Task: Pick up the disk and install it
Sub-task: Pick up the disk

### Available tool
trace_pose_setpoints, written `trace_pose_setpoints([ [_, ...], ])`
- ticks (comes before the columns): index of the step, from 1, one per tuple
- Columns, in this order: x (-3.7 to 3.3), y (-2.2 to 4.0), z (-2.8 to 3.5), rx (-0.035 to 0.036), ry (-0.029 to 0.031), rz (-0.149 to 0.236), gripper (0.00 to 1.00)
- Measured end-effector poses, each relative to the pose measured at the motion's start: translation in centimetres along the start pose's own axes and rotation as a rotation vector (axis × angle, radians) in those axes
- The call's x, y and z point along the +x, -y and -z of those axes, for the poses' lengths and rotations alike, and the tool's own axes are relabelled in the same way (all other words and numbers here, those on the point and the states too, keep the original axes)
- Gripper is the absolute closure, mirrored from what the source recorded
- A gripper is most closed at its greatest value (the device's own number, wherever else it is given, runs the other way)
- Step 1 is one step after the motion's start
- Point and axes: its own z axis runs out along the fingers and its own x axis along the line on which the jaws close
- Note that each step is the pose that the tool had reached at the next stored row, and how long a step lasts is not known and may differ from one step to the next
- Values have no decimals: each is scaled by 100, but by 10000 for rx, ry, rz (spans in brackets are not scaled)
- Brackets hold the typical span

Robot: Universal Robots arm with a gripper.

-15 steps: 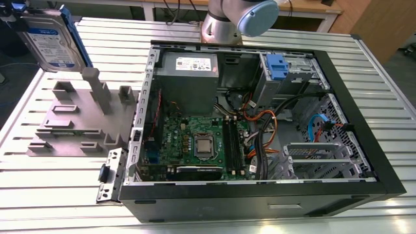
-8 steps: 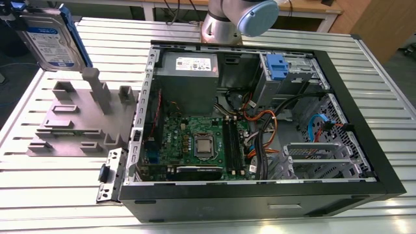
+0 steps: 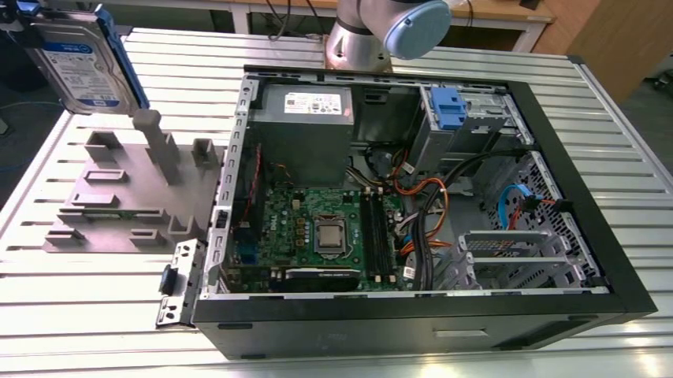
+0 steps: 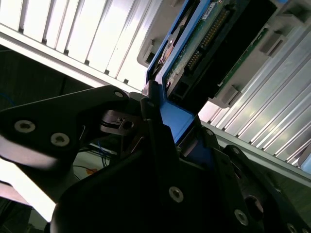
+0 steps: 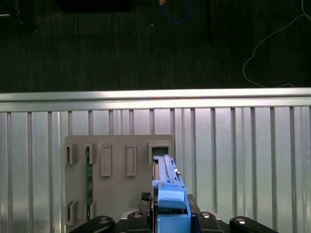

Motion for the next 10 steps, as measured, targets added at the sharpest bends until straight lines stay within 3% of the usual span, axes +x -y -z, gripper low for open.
trace_pose_setpoints([
  [10,-1,0,19,2,1,0,64],
])
